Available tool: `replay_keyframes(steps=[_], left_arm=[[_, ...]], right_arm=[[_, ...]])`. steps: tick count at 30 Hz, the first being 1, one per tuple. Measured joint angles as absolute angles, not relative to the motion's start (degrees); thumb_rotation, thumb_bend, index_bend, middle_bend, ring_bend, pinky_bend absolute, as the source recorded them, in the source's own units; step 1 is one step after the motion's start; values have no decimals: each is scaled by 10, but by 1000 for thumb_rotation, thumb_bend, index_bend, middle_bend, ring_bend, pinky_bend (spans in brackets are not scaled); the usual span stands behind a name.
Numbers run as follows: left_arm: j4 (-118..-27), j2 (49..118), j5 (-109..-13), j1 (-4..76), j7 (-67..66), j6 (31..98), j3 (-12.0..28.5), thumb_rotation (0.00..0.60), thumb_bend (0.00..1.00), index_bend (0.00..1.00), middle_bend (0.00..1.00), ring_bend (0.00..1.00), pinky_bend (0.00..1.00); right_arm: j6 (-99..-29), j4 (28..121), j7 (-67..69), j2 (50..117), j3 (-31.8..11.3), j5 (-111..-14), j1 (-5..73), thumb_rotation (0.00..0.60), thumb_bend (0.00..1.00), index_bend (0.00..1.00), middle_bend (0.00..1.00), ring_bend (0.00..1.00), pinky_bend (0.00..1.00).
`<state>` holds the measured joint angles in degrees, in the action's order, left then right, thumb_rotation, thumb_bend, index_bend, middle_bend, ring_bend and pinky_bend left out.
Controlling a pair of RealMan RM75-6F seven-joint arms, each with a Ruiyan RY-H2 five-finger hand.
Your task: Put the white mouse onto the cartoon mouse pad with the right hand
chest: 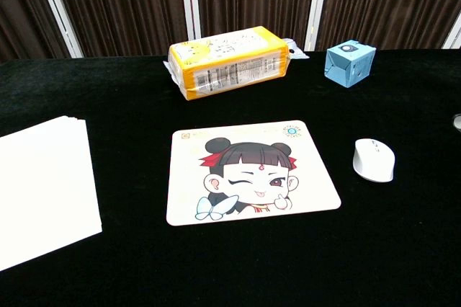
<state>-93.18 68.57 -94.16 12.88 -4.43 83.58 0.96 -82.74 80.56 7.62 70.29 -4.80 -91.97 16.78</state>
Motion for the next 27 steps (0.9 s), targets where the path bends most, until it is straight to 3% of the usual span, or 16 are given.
replay_keyframes(steps=[17, 27], left_arm=[[-931, 685, -943, 129, -39, 835, 9, 600, 179, 0, 0, 0, 0], [-933, 685, -945, 127, -36, 841, 8, 600, 130, 0, 0, 0, 0]], right_arm=[[-828, 804, 78, 704, -47, -923, 169, 600, 96, 169, 0, 0, 0], [-831, 803, 84, 703, -46, -925, 169, 600, 81, 169, 0, 0, 0]])
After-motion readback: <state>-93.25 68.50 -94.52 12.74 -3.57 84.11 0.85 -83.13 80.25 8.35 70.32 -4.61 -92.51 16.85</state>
